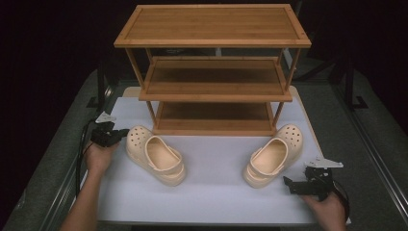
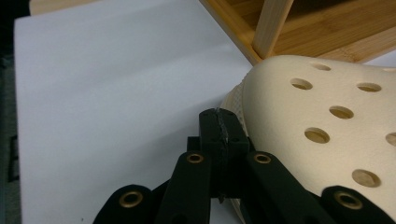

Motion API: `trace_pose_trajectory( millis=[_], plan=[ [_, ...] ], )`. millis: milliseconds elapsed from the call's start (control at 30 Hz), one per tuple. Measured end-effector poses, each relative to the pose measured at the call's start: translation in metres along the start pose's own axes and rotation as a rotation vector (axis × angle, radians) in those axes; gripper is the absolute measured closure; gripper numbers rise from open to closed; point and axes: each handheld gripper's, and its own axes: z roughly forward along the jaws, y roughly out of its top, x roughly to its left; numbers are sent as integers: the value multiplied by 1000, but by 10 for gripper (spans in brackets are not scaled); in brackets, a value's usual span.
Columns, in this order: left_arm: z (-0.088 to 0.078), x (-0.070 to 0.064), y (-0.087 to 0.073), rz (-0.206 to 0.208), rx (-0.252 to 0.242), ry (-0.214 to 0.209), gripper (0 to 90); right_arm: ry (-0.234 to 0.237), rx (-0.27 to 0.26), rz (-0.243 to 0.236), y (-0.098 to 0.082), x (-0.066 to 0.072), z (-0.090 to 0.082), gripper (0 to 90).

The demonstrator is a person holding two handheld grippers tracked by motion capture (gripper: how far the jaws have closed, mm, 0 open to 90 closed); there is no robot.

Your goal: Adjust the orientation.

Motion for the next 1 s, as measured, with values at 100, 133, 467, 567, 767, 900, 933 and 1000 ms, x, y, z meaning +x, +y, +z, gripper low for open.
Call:
trace_pose_trajectory(
  millis=[100,133,467,567,767,900,933,1000],
  plan=[
    [-1,-1,0,2,-6,-12,900,0,1,1,0,0,0,11],
    [-1,-2,0,1,-9,-19,900,0,0,0,0,0,0,10],
    [-2,-8,1,30,-9,-41,900,0,1,0,0,0,0,11],
    [-2,-12,1,41,-8,-47,900,0,1,0,0,0,0,11],
    [-1,-24,3,68,-12,-85,900,0,1,0,0,0,0,10],
    [3,-38,6,86,-20,-113,900,0,1,0,0,0,0,11],
    [4,-44,6,99,-19,-121,900,0,0,0,0,0,0,11],
    [5,-48,7,107,-18,-132,900,0,0,0,0,0,0,11]
  ],
)
